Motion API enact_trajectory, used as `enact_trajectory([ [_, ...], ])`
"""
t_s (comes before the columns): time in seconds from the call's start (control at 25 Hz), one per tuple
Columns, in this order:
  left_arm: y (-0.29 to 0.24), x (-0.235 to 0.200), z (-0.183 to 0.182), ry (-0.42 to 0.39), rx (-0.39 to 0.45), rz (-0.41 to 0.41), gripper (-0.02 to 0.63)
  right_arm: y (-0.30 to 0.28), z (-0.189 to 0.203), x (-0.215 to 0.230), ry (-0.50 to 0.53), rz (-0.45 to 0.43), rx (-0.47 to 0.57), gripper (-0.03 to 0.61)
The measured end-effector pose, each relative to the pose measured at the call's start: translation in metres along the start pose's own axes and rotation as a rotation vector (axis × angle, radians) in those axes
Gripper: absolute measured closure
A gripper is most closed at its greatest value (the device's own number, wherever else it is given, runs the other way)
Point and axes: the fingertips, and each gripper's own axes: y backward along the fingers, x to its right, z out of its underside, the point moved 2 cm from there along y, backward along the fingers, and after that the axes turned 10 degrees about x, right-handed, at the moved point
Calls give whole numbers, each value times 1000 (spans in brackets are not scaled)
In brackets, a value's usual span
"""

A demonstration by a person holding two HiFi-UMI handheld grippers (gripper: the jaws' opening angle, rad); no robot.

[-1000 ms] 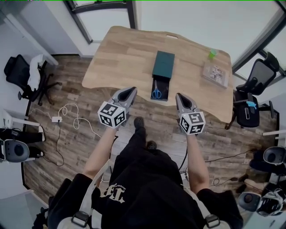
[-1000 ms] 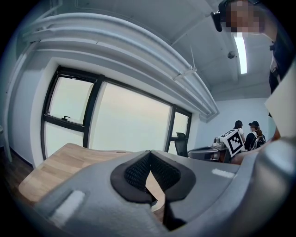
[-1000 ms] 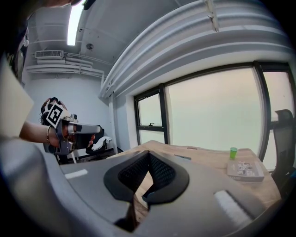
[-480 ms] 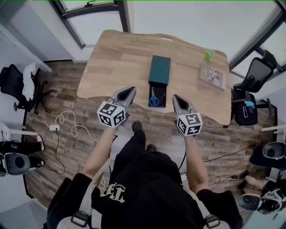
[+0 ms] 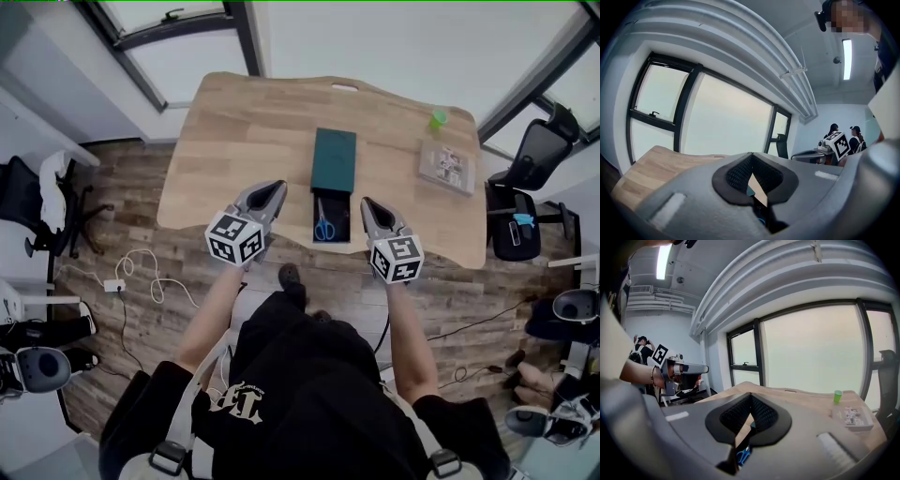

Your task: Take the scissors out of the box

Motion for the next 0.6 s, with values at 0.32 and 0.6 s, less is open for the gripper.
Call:
enact_trajectory([
  [0.32,-30,-41,-4,22,7,38,615,-42,-8,6,26,28,-24,574],
  [0.6,-41,-62,-7,41,19,82,614,-69,-13,-3,44,46,-25,574],
])
